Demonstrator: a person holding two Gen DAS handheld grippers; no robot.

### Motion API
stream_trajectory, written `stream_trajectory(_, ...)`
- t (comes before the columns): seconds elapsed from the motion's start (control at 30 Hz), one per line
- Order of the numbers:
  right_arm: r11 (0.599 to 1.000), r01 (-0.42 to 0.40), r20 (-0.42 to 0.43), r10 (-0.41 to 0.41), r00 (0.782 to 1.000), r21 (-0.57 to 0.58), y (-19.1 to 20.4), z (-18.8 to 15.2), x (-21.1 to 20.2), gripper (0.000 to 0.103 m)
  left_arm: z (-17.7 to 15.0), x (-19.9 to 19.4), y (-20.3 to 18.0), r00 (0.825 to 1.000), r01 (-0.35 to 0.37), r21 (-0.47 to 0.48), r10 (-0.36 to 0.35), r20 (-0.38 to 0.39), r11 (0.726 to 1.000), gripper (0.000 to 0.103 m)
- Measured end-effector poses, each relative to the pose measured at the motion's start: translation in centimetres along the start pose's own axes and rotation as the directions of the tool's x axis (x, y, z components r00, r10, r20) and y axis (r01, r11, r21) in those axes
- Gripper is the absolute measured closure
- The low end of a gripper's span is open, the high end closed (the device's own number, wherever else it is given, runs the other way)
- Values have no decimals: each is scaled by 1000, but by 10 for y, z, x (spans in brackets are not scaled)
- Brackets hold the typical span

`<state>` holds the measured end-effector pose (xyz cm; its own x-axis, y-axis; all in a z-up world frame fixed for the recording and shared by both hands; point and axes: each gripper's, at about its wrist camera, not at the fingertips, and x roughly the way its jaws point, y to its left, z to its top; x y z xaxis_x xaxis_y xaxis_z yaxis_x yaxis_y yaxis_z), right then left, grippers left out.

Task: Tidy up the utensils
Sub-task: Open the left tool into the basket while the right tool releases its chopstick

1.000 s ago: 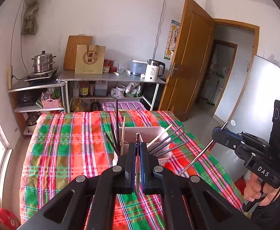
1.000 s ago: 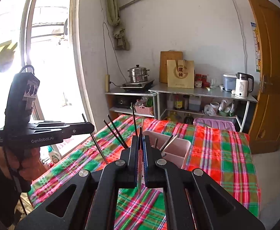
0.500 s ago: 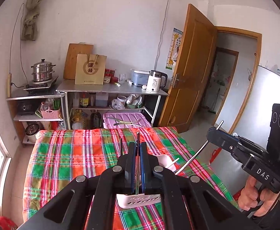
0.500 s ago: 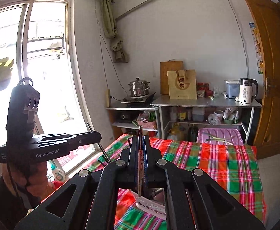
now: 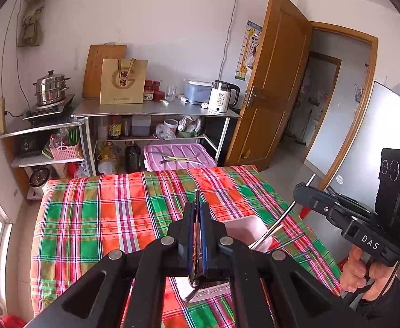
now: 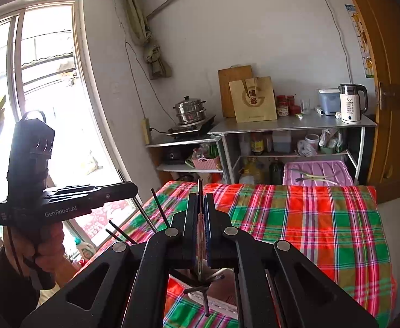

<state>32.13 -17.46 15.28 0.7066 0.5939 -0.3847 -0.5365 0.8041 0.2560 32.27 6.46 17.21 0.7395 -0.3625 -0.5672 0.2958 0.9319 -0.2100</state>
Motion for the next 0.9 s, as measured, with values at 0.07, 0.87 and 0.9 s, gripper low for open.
stream_trajectory(0.07, 1000, 0, -9, 0, 1000, 6, -3, -2, 4, 99, -2, 6, 4, 1000, 8, -4, -8, -10, 1000, 99)
stream_trajectory(0.87, 1000, 15, -174, -13, 985, 11, -15, -36, 45, 98, -35, 50, 25, 992, 46, -50, -52, -116, 998, 99)
stream_trajectory(0.9, 1000, 18, -174, -16, 985, 10, -15, -37, 45, 97, -36, 49, 25, 992, 45, -46, -49, -113, 998, 99)
